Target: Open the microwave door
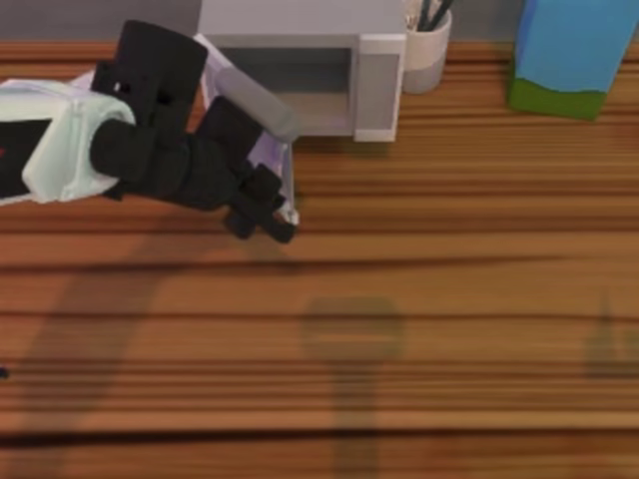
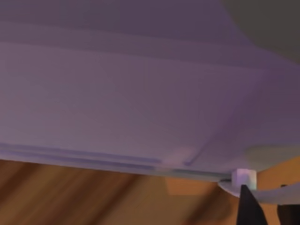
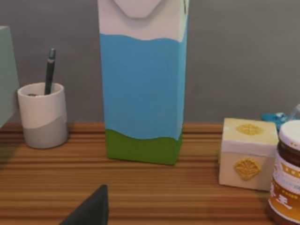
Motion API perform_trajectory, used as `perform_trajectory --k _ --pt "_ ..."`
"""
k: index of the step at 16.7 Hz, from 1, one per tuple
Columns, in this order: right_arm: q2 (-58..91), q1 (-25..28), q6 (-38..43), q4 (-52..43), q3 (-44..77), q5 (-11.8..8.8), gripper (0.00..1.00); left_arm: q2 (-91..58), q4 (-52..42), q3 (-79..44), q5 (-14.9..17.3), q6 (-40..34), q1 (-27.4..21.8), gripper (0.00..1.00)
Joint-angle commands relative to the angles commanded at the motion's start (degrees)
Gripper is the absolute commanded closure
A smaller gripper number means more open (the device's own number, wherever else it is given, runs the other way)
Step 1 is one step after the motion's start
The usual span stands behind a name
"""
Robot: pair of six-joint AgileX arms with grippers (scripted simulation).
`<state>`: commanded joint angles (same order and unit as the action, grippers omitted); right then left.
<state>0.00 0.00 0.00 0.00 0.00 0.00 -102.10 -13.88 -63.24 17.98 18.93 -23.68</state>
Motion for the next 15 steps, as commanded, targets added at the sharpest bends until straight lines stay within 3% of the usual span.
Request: perform_trajectory --k 8,15 --pt "0.0 0.0 0.0 0.0 0.0 0.0 0.0 0.47 -1.47 0.13 2.58 4.42 2.17 1.0" --pt "0.0 0.0 0.0 0.0 0.0 0.0 0.0 0.48 -1.58 0.16 2.75 4.71 2.3 1.0"
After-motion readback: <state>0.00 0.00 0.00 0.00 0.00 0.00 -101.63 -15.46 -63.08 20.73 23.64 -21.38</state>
